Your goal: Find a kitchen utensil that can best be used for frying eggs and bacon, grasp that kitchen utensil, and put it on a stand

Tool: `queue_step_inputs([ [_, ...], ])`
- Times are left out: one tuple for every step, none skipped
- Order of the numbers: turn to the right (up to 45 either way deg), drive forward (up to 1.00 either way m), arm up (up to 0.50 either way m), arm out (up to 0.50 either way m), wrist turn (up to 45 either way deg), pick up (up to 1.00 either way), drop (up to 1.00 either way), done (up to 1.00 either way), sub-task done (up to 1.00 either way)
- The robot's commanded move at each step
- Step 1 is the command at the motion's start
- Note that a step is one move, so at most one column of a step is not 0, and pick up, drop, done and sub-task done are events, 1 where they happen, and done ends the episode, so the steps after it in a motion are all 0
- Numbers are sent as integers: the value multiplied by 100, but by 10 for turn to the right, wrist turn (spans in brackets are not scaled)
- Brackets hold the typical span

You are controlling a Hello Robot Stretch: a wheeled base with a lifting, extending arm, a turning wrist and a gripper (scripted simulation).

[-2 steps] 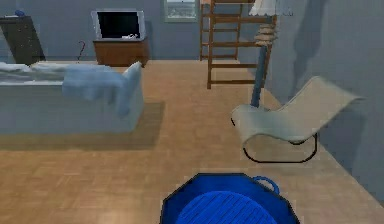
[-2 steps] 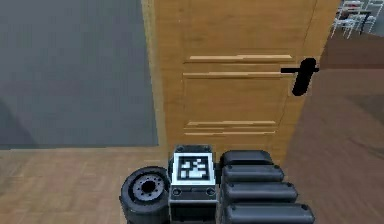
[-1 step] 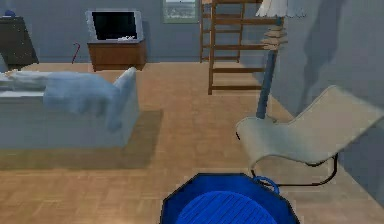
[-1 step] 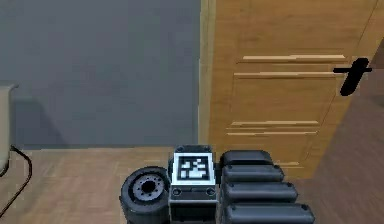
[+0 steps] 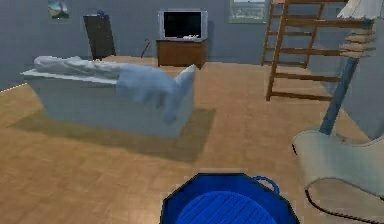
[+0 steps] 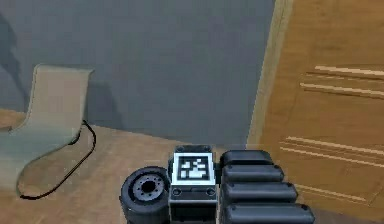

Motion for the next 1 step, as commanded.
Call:
queue_step_inputs([
  [0,45,0,0,0,0,0,0,0],
])
